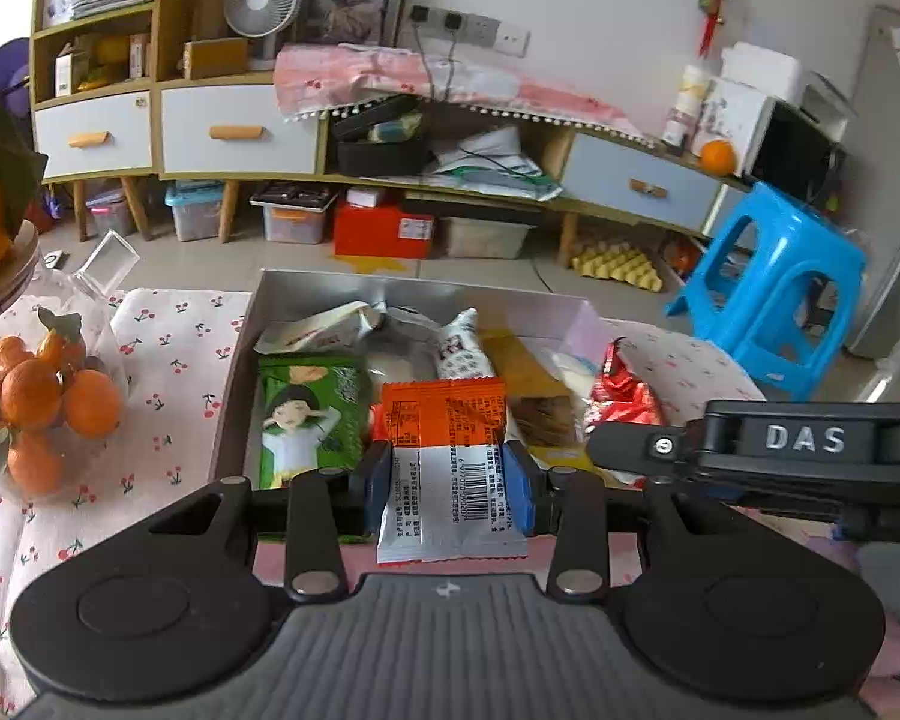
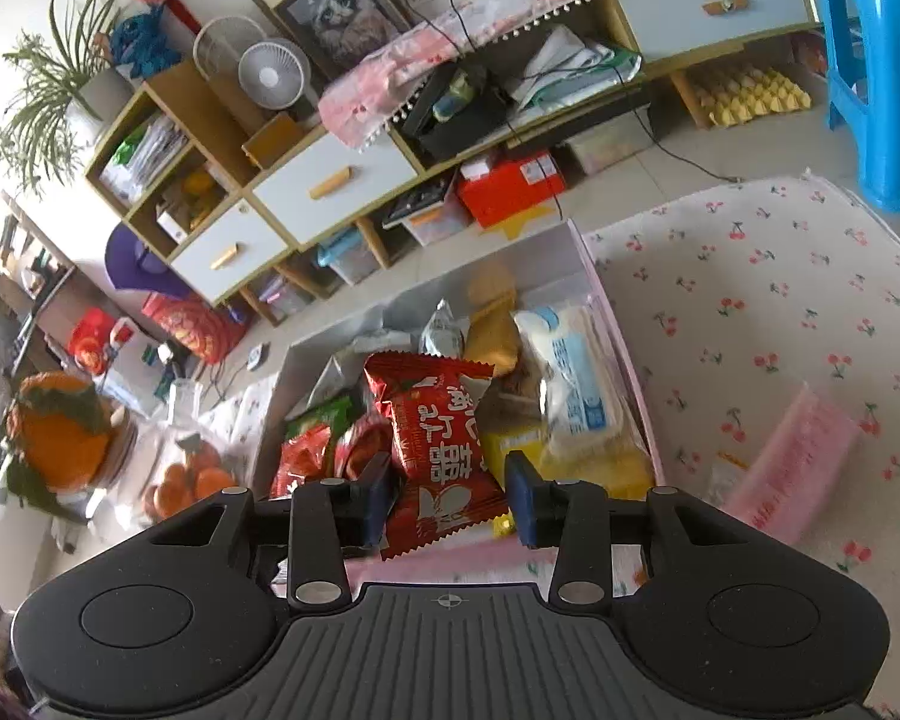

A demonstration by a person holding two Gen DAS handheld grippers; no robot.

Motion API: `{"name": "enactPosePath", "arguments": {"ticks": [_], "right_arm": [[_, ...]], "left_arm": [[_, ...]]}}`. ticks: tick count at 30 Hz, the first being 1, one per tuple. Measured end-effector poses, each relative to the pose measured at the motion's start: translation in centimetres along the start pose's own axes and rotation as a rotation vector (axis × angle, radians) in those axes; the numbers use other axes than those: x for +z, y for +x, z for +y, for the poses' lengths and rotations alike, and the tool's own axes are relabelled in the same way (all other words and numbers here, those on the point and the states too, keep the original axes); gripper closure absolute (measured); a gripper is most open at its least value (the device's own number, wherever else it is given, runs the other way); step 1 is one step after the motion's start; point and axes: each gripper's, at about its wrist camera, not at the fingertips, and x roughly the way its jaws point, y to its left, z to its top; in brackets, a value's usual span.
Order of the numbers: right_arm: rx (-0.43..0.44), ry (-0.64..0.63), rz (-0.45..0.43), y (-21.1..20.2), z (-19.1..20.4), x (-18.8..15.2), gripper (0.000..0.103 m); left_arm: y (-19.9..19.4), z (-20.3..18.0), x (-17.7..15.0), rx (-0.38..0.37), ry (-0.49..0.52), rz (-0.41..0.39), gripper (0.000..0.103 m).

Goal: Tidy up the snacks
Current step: 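Carry both packets over the pink box, lower them in and open both tools, then move both tools back toward the orange packet and pink pastry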

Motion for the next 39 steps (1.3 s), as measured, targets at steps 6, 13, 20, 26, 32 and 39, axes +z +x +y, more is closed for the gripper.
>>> {"name": "enactPosePath", "arguments": {"ticks": [6,13,20,26,32,39], "right_arm": [[-0.013,0.011,-0.013,1.0,-0.7,0.1,0.064],[-0.005,0.022,-0.014,1.3,-1.3,0.1,0.06],[-0.009,0.018,-0.017,0.6,-1.4,0.3,0.035],[-0.009,0.031,-0.016,0.0,-1.7,0.4,0.033],[-0.012,0.009,-0.007,-0.6,-1.5,0.4,0.027],[-0.032,-0.028,0.03,-1.6,-1.1,0.0,0.024]], "left_arm": [[0.7,0.4,-0.5,0.028,0.033,0.001,0.067],[0.7,1.0,-0.3,0.023,0.021,-0.011,0.065],[0.5,0.2,-0.4,0.034,0.046,-0.021,0.032],[0.5,0.5,-0.2,0.033,0.02,-0.006,0.023],[-0.3,0.3,-0.4,0.047,0.024,-0.008,0.018],[-1.3,0.4,-1.0,0.07,0.034,0.009,0.01]]}}
